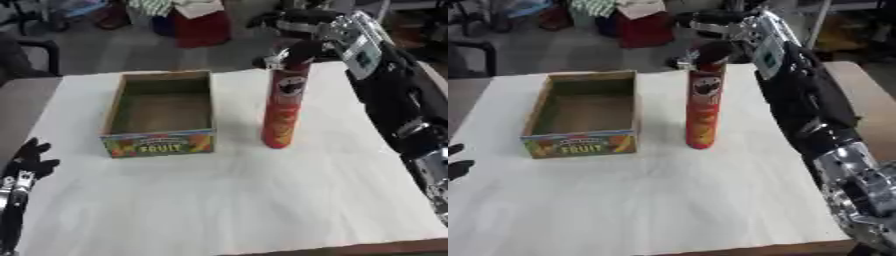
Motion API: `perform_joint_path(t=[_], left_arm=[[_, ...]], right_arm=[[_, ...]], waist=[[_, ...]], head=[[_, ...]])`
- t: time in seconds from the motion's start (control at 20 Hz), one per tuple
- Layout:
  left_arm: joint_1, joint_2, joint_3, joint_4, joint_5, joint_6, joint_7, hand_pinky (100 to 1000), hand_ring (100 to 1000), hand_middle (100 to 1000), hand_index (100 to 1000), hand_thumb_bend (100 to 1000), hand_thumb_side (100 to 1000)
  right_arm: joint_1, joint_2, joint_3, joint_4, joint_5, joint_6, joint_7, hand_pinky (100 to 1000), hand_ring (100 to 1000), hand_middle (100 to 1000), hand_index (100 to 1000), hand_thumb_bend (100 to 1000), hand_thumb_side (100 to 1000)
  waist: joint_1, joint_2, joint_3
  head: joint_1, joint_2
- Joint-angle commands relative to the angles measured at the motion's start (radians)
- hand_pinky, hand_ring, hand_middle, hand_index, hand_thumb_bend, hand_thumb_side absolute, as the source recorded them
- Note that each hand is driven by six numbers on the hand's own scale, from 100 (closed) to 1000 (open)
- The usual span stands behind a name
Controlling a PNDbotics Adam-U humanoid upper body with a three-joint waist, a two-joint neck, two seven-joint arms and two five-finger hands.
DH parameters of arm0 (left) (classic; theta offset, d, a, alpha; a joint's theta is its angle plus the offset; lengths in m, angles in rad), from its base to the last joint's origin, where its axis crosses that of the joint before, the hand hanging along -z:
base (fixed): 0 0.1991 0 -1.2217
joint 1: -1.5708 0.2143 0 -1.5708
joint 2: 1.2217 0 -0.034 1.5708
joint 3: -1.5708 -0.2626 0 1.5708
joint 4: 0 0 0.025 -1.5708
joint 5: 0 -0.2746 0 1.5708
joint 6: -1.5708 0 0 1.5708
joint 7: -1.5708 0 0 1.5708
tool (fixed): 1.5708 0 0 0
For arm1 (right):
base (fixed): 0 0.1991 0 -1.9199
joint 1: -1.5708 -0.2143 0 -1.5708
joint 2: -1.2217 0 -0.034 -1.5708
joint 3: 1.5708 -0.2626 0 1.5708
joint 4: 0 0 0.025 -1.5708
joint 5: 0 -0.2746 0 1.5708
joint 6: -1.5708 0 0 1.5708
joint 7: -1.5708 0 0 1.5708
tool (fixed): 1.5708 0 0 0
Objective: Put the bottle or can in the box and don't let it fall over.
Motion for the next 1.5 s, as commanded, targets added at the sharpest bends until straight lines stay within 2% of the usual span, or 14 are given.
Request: perform_joint_path(t=[0.05, 0.9, 1.15, 1.5], left_arm=[[-0.006, 0.021, 0.008, -0.012, -0.003, 0.000, 0.005, 848, 778, 867, 1000, 305, 1000], [-0.005, 0.021, 0.012, -0.012, -0.003, 0.001, 0.009, 849, 778, 868, 1000, 306, 1000], [-0.003, 0.022, 0.011, -0.012, -0.003, 0.001, 0.010, 849, 778, 868, 1000, 307, 1000], [0.002, 0.026, 0.013, -0.011, -0.003, 0.002, 0.011, 850, 778, 869, 1000, 308, 1000]], right_arm=[[-0.015, -0.035, 0.006, -0.017, -0.021, -0.165, 0.161, 1000, 1000, 1000, 1000, 341, 777], [0.016, -0.034, 0.032, -0.027, -0.050, -0.190, 0.224, 1000, 1000, 1000, 1000, 320, 763], [0.005, -0.043, 0.031, -0.049, -0.093, -0.186, 0.227, 1000, 1000, 1000, 1000, 317, 757], [-0.009, -0.079, 0.055, -0.117, -0.204, -0.188, 0.242, 1000, 1000, 1000, 1000, 316, 752]], waist=[[-0.001, -0.016, -0.001], [0.002, -0.013, -0.007], [0.001, -0.015, -0.007], [-0.006, -0.020, -0.014]], head=[[0.005, -0.005], [0.004, -0.010], [0.001, -0.011], [0.003, -0.007]])
